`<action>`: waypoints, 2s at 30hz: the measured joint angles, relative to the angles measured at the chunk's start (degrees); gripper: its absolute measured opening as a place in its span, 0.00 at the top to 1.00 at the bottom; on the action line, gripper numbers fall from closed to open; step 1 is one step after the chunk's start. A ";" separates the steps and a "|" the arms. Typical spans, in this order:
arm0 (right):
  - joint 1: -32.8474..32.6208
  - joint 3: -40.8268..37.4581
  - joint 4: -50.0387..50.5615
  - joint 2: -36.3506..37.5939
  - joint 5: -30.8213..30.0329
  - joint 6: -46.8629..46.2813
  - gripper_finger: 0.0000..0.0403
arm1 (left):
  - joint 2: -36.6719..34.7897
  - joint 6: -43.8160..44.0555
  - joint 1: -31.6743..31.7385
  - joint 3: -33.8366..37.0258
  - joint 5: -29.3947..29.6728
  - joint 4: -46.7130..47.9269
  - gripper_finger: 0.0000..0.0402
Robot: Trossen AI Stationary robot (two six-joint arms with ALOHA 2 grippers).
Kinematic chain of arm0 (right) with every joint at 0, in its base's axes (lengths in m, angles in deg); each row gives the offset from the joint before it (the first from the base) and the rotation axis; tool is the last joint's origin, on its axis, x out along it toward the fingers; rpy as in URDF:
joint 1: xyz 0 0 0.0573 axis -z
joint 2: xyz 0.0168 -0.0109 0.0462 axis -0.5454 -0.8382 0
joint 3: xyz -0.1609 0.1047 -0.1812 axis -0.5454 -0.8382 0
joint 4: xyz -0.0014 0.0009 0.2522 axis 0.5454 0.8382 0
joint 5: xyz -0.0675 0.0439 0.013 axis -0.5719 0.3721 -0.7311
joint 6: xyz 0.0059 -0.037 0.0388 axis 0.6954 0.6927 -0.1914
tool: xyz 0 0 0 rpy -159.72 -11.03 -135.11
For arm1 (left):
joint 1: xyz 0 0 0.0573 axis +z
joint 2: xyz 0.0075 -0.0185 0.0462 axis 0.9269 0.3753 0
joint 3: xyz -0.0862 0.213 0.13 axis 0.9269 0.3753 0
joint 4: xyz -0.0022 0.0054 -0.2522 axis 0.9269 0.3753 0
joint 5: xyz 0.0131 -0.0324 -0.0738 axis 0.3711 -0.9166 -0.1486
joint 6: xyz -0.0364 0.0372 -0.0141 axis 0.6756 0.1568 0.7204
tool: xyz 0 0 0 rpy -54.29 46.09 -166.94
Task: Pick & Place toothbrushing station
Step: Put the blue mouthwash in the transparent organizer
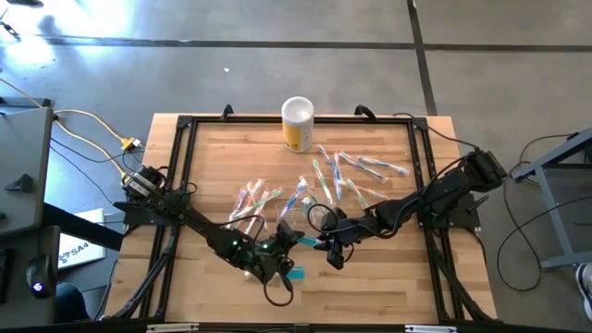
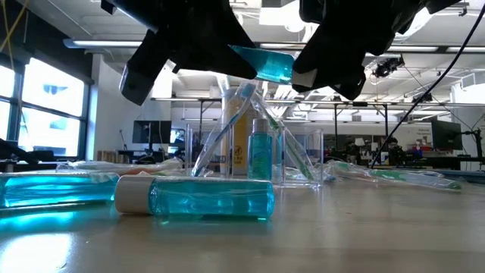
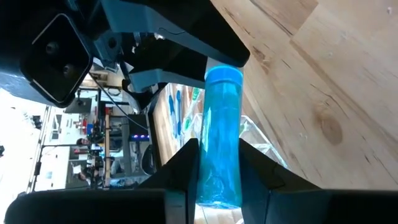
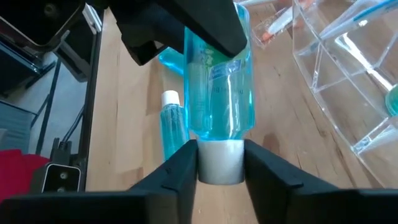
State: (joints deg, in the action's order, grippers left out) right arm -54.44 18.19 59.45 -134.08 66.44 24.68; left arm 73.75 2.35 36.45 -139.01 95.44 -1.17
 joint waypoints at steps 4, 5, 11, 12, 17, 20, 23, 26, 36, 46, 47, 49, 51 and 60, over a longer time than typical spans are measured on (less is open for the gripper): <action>0.13 -0.02 -1.44 0.00 0.03 1.55 0.56 | 0.00 1.70 0.00 0.00 -0.32 0.49 0.82; 0.13 0.00 -1.56 0.00 0.34 2.54 0.52 | 0.00 2.20 0.00 0.00 -0.34 0.79 0.82; 0.13 -0.02 -0.29 0.00 4.29 7.34 0.41 | 0.00 7.07 -0.20 0.00 -0.49 2.08 0.82; 0.19 -0.02 -0.03 0.00 3.94 6.93 0.40 | -0.18 7.64 -0.45 0.00 -0.58 2.22 0.82; 0.92 -0.02 1.18 0.00 1.50 3.13 0.39 | -0.68 8.97 -1.25 -0.02 -0.09 2.90 0.82; 0.90 -0.02 1.47 0.00 1.47 2.97 0.39 | -0.98 10.89 -1.51 -0.02 -0.16 4.24 0.82; 0.65 -0.11 1.83 0.34 1.43 2.62 0.39 | -1.47 13.23 -1.55 -0.02 -0.33 6.88 0.82; 0.28 -0.09 1.87 1.78 0.66 2.60 0.39 | -1.69 15.31 -1.55 -0.04 -0.14 8.48 0.82; -4.10 -0.06 10.22 10.88 -16.16 2.64 0.38 | -2.92 21.27 -1.53 -0.04 -0.04 13.47 0.82; -16.85 -0.07 21.60 12.72 -49.77 -2.04 0.38 | -9.43 36.89 -2.33 -0.04 3.65 28.70 0.82; -17.82 -0.07 21.96 11.99 -52.10 -3.07 0.38 | -10.77 39.46 -2.26 -0.05 3.66 29.85 0.82; -19.38 -0.12 21.73 10.35 -55.72 -5.47 0.38 | -13.61 43.61 -2.21 -0.04 3.67 32.71 0.82; -19.82 -0.15 18.94 8.73 -57.58 -9.06 0.38 | -16.01 45.67 -2.25 -0.04 3.19 32.11 0.82; -15.10 -0.11 5.82 3.10 -58.05 2.20 0.38 | -21.25 46.02 0.93 4.73 -15.46 14.29 0.82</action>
State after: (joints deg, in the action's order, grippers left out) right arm -69.54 18.08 65.27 -130.98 8.39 26.89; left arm 52.50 48.37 37.38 -134.28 79.97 13.11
